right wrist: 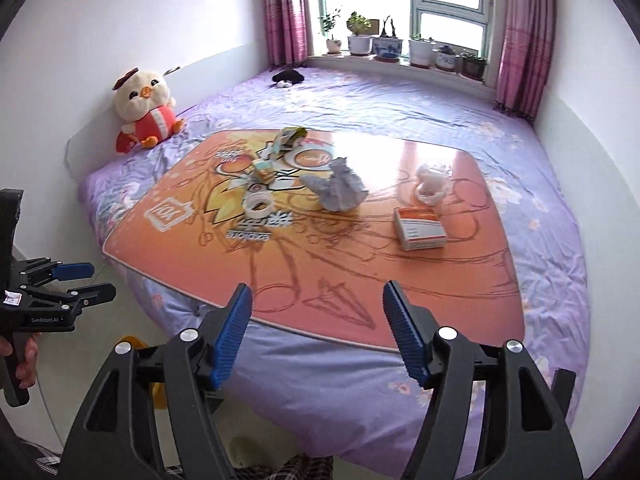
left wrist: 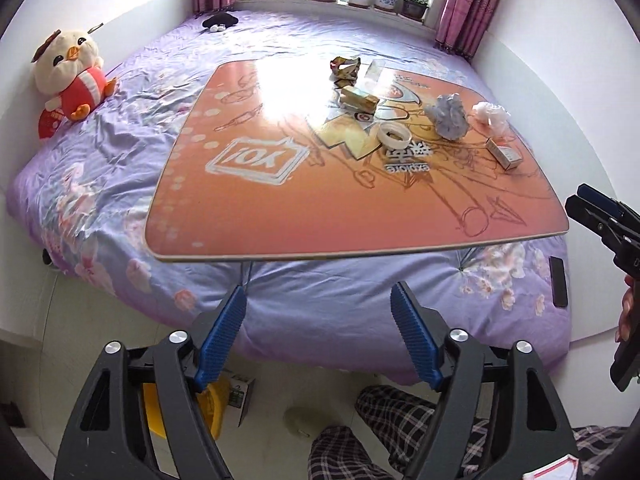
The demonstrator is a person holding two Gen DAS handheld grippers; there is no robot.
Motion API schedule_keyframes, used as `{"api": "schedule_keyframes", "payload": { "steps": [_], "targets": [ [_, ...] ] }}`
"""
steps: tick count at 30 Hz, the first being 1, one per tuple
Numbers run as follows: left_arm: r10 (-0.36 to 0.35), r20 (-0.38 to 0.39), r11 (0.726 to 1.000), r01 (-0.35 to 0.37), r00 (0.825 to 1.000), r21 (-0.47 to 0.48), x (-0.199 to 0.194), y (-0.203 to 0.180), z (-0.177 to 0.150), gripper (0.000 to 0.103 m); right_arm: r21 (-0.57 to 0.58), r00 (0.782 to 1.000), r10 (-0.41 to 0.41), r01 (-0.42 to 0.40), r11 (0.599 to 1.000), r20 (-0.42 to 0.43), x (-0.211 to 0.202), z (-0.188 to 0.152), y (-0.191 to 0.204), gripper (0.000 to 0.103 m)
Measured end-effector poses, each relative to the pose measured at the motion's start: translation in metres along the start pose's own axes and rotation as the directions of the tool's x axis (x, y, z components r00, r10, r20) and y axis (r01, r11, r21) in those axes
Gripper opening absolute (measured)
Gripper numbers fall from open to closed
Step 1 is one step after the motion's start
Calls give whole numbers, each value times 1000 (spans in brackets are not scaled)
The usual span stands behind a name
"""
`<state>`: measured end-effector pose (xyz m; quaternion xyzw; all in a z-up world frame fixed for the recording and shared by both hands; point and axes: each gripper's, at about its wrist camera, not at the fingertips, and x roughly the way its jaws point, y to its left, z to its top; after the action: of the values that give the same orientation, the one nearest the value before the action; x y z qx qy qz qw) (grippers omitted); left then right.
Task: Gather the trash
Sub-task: 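Move both tools back over the table, then grasp the white tape roll with the left tool while the right tool grasps the orange medicine box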
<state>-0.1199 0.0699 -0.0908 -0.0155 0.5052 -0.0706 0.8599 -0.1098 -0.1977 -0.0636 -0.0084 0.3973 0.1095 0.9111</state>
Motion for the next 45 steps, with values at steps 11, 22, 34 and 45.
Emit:
{"api": "schedule_keyframes", "payload": {
  "steps": [11,22,34,45],
  "targets": [
    [-15,-25,1000,15,1000,-9,66,-56,71,93,18,998,-58,58,998,-32,53,24,-56,91],
    [33,-80,999,-34,996,-15,117,-68,108,91,14,990,-45,47,999,-131,117,37,-85,91],
    [113,-24,994,-113,993,10,127,-78,119,88,5,988,-33,34,999,-151,136,43,-94,90],
    [120,-3,993,-120,993,3,125,-74,124,59,0,989,-24,24,1000,-146,136,47,-94,52]
  ]
}}
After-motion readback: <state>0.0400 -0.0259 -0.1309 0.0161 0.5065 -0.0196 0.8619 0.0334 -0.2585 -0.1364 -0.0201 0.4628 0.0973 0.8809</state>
